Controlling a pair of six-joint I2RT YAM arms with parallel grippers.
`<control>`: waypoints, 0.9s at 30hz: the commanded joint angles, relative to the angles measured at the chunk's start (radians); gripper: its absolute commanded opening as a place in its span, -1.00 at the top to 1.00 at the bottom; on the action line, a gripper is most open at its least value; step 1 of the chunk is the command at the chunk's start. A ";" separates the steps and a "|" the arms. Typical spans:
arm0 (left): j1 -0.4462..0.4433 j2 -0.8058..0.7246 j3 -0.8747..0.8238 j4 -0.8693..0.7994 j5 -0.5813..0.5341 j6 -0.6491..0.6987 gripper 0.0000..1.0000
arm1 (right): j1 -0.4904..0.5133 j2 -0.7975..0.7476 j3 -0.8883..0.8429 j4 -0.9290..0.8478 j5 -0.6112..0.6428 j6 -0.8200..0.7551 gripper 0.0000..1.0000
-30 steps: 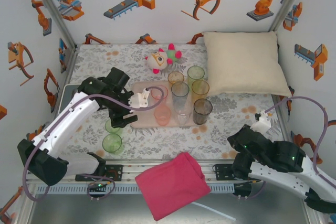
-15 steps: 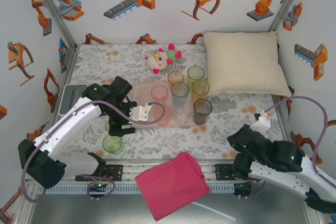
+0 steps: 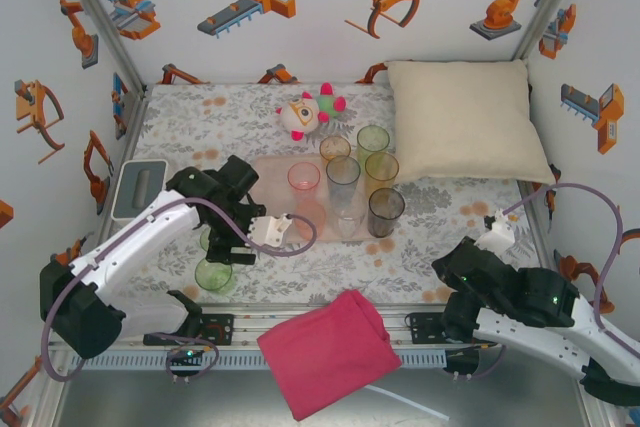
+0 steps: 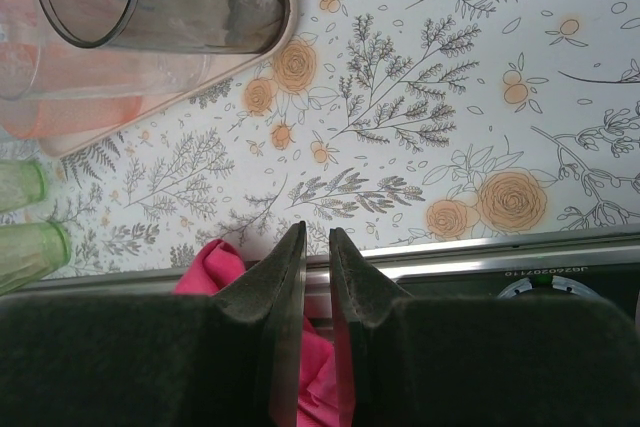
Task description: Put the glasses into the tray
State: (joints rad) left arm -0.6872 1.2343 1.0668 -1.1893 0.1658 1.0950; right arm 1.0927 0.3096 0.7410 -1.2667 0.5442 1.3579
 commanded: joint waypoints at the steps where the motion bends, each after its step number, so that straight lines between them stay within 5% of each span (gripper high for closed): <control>1: -0.013 0.005 -0.021 0.005 0.000 0.043 -0.44 | 0.003 0.012 -0.015 0.015 0.037 0.022 0.60; 27: -0.051 -0.007 -0.149 0.093 -0.048 0.073 -0.28 | 0.004 0.027 -0.008 0.023 0.039 0.021 0.60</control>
State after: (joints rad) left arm -0.7307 1.2373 0.9363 -1.1122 0.1200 1.1290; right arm 1.0927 0.3264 0.7357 -1.2594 0.5442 1.3628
